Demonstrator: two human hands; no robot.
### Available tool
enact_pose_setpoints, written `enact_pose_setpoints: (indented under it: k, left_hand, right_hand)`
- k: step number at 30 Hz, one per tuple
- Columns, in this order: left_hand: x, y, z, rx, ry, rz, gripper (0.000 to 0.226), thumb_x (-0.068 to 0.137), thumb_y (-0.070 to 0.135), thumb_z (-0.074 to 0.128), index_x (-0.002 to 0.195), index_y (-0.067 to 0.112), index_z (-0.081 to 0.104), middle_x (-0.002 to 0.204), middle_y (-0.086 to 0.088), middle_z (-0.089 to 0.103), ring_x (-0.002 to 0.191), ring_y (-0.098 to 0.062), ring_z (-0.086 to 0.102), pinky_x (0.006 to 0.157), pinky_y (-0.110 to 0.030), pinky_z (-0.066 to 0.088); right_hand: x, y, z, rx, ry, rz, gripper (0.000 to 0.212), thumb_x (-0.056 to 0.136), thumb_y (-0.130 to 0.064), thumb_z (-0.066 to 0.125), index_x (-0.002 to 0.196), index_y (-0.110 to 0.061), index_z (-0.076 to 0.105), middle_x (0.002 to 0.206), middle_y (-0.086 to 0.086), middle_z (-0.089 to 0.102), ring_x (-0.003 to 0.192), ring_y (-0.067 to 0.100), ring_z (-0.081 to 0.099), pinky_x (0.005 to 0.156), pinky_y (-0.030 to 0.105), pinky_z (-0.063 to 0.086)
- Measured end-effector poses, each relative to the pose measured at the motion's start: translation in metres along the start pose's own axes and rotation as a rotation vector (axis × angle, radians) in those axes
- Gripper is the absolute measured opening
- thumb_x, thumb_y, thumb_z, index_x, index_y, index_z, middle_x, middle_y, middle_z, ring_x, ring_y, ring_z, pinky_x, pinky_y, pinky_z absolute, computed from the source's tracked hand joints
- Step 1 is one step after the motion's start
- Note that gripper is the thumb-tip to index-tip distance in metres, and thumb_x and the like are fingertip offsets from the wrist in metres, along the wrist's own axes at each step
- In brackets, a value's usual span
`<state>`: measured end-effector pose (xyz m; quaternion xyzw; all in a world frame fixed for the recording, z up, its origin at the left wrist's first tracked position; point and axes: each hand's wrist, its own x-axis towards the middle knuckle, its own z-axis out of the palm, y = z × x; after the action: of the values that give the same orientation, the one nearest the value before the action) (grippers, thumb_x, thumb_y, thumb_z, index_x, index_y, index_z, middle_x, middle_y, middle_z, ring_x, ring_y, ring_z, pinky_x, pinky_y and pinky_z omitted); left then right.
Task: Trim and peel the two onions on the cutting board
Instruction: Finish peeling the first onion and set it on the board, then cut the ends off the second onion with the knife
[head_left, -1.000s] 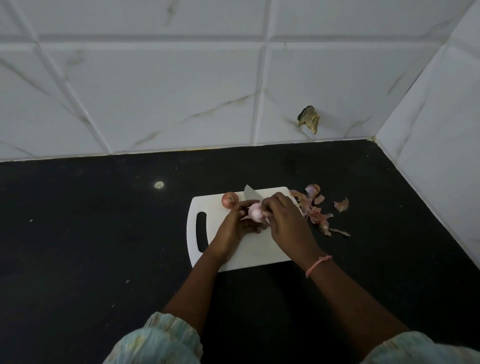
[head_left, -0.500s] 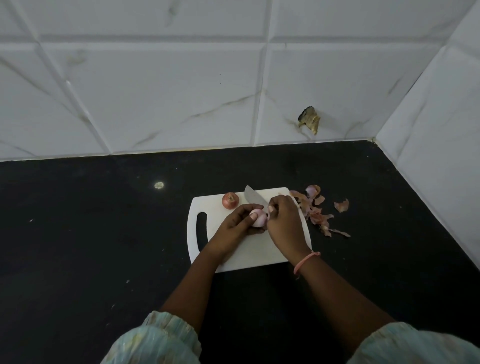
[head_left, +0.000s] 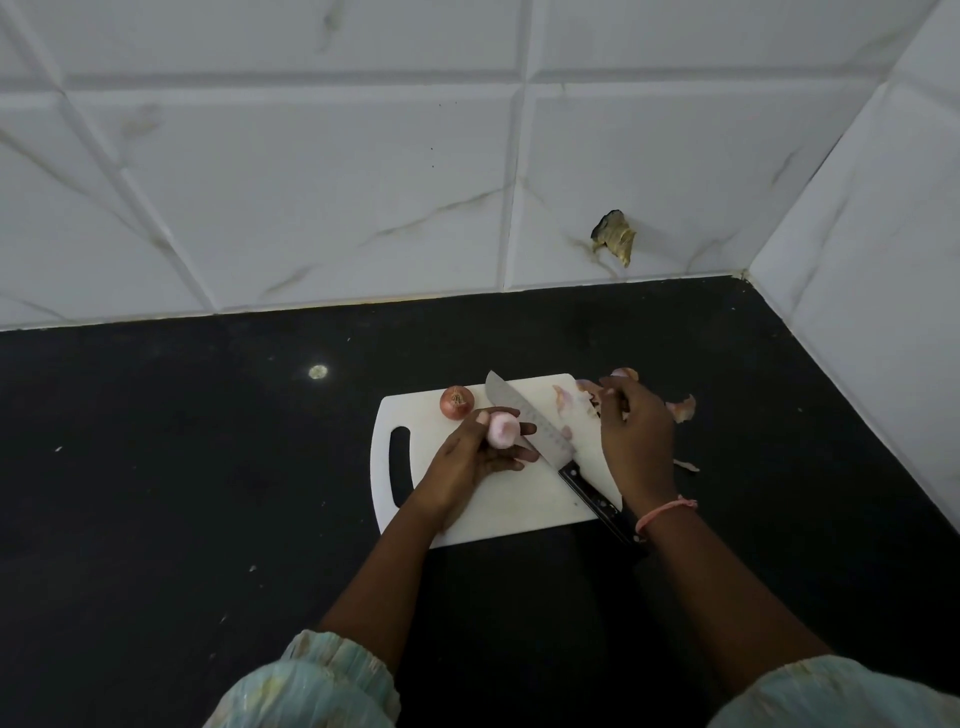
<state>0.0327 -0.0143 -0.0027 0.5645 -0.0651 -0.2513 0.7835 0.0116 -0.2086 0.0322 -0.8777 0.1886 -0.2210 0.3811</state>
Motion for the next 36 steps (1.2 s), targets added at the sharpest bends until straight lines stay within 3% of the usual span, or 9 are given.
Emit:
enact_pose_setpoints:
  k: [4,7,9,13,17,21,24,30,36]
  left_hand:
    - [-0.001,-0.002,0.001,0.048,0.007,0.019,0.051,0.108,0.036,0.023,0.132,0.000,0.050,0.121,-0.015,0.070,0.093,-0.031,0.070,0.082,-0.034,0.056]
    - [-0.003,-0.002,0.003,0.085,0.032,0.029,0.049,0.107,0.036,0.024,0.129,0.004,0.054,0.117,-0.014,0.071,0.091,-0.031,0.069,0.081,-0.035,0.056]
    - [-0.004,-0.003,0.004,0.123,0.058,0.038,0.050,0.108,0.037,0.024,0.124,0.003,0.057,0.112,-0.015,0.072,0.087,-0.031,0.069,0.077,-0.034,0.055]
    - [-0.007,-0.007,0.007,0.204,0.209,0.105,0.051,0.107,0.039,0.029,0.105,0.002,0.064,0.089,-0.018,0.072,0.073,-0.025,0.065,0.069,-0.033,0.052]
    - [-0.016,-0.014,0.019,0.420,0.430,0.300,0.025,0.106,0.030,0.038,0.093,0.040,0.057,0.071,-0.009,0.064,0.060,-0.009,0.058,0.061,-0.029,0.052]
    - [-0.015,-0.017,0.016,0.443,0.626,0.389,0.026,0.106,0.027,0.039,0.095,0.016,0.060,0.073,-0.004,0.061,0.061,-0.003,0.056,0.057,-0.018,0.048]
    - [-0.011,-0.019,0.010,0.377,0.767,0.392,0.030,0.103,0.039,0.037,0.096,0.018,0.058,0.081,-0.002,0.063,0.068,-0.014,0.059,0.062,-0.034,0.052]
    - [-0.008,-0.016,0.010,0.299,0.876,0.371,0.021,0.106,0.026,0.035,0.106,0.016,0.053,0.094,-0.010,0.063,0.064,-0.009,0.056,0.066,-0.031,0.050]
    - [-0.006,-0.013,0.007,0.199,0.869,0.318,0.019,0.106,0.025,0.038,0.111,0.016,0.053,0.090,-0.014,0.064,0.069,-0.011,0.059,0.067,-0.026,0.049]
  right_hand:
    - [-0.002,0.004,-0.003,-0.002,-0.027,-0.010,0.006,0.089,-0.008,0.063,0.092,-0.009,0.069,0.095,0.000,0.068,0.082,0.008,0.061,0.070,0.007,0.039]
    - [-0.005,0.001,-0.006,-0.014,-0.027,-0.095,0.012,0.086,0.005,0.060,0.081,-0.006,0.061,0.106,-0.004,0.062,0.100,0.004,0.058,0.075,0.004,0.040]
    - [-0.007,-0.002,-0.005,-0.026,-0.157,-0.112,0.016,0.093,0.000,0.053,0.093,-0.007,0.068,0.114,-0.001,0.064,0.112,0.008,0.057,0.084,0.002,0.038]
    - [-0.018,-0.001,-0.006,-0.197,-0.416,-0.047,0.035,0.093,-0.037,0.058,0.122,-0.019,0.057,0.122,-0.002,0.058,0.106,0.013,0.056,0.088,0.028,0.048]
    - [-0.044,0.006,-0.012,-0.395,-0.607,-0.082,0.047,0.080,-0.041,0.072,0.119,-0.028,0.047,0.121,-0.004,0.045,0.111,0.015,0.048,0.086,0.033,0.050]
    - [-0.058,0.017,-0.020,-0.368,-0.538,-0.129,0.034,0.089,-0.028,0.063,0.120,-0.032,0.051,0.116,-0.005,0.050,0.108,0.014,0.052,0.082,0.030,0.050]
    - [-0.058,0.029,-0.033,-0.373,-0.437,-0.102,0.029,0.090,-0.021,0.060,0.118,-0.027,0.056,0.117,-0.003,0.054,0.107,0.015,0.054,0.084,0.030,0.050]
    - [-0.070,0.030,-0.044,-0.147,-0.138,0.076,0.034,0.098,-0.017,0.048,0.132,-0.016,0.050,0.129,0.003,0.055,0.115,0.016,0.055,0.091,0.028,0.048]
    - [-0.098,0.004,-0.020,-0.121,-0.324,-0.060,0.031,0.099,-0.020,0.046,0.129,-0.022,0.049,0.122,-0.004,0.055,0.096,0.002,0.052,0.072,0.010,0.041]
